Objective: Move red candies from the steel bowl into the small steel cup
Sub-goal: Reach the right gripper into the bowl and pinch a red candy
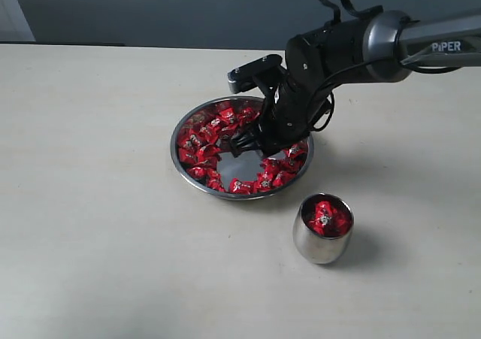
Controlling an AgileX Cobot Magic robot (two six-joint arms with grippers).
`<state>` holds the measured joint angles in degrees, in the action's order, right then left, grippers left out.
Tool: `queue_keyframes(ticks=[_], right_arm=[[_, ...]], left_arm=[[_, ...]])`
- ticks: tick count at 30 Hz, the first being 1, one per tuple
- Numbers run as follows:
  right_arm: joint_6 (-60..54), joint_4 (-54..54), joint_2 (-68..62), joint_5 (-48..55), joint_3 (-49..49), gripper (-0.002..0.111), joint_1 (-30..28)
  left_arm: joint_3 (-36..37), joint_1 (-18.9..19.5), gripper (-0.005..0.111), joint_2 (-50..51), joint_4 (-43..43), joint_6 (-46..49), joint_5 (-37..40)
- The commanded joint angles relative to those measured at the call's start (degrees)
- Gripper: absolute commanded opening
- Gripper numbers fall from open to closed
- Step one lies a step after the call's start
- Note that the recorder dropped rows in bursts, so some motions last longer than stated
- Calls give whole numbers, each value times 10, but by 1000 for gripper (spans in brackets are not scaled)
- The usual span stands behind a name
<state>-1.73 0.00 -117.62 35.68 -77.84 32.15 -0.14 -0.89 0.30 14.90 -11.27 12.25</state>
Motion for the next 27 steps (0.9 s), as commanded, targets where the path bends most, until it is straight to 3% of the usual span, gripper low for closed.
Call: queue_keyframes(ticks=[1,22,24,25,27], right_arm=[[2,5,-15,4,-3,37,-4],[-1,0,-32,-8,-3,36,-4],[-1,0,-32,-25,-3,26,-4],[-1,0,-32,-30,-3,13,-4],[-1,0,-31,-34,-3,-1,-4]], left_arm=[[1,-4,0,-3,-2,-2,-3],[1,-4,0,-3,-2,-2,-3],[1,-4,0,-3,-2,-2,-3],[1,-4,0,-3,-2,-2,-3],[1,-4,0,-3,-2,-2,-3]])
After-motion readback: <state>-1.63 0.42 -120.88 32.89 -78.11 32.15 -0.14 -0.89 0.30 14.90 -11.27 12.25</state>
